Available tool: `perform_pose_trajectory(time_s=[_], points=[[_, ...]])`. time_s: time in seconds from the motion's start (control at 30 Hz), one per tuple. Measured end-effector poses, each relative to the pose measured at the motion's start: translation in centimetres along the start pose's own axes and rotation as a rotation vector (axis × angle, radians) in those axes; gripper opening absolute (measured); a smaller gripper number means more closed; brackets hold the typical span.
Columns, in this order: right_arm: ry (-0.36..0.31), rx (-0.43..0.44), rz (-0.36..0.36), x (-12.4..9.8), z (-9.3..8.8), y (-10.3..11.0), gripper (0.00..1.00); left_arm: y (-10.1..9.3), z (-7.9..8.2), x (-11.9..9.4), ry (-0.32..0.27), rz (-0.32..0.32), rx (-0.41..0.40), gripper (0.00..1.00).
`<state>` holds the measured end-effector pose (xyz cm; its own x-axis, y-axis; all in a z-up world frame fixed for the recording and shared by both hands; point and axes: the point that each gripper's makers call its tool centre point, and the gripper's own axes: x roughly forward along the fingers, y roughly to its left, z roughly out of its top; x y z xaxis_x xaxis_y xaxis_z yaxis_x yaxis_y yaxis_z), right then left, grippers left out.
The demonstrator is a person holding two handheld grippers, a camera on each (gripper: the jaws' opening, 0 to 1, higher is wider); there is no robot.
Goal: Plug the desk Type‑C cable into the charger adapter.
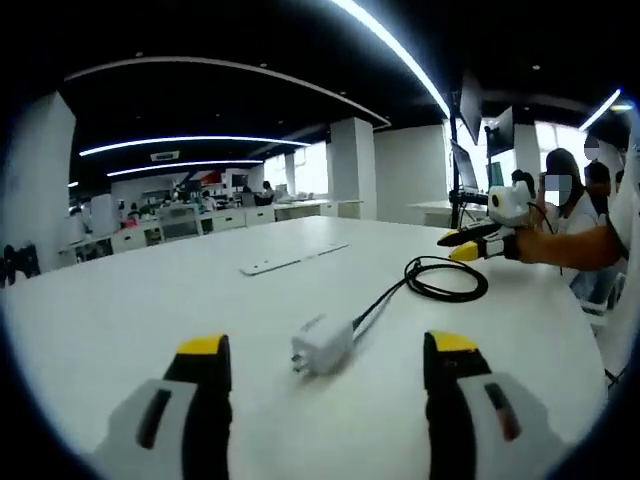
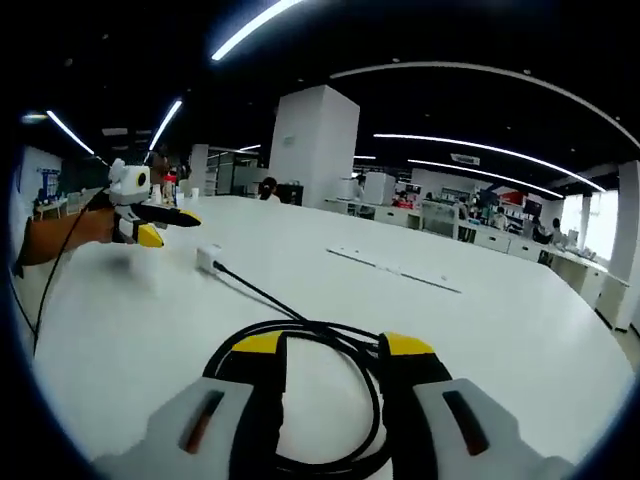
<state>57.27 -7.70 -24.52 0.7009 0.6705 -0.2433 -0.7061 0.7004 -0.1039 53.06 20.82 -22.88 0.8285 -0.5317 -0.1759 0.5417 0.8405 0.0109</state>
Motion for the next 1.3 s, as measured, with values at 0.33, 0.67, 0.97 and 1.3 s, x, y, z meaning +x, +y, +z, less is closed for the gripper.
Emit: perform_pose_trajectory(time_s=[0.33,0.67,0.97,1.3], points=[[-0.070,0.015,-0.026,-1.7,1.2,2.2,0.53,-2.3,0.1,-2.4,-0.039,0.070,0.017,0.94],[-0.125,0.007,-0.082,-3.8,1.5,3.0,0.71,-3.2,0.0,-4.9,-0.067,0.132,0.022,0.99],[-0.183,0.016,-0.070,-5.6,1.7,4.8,0.87,-4.8,0.9,-6.8,-0.142,0.169,0.004,0.99],[-0.274,0.045,-0.066,-7.2,2.4,6.3,0.96,-6.3,0.5,-7.7,-0.168,0.190,0.003,1.00]])
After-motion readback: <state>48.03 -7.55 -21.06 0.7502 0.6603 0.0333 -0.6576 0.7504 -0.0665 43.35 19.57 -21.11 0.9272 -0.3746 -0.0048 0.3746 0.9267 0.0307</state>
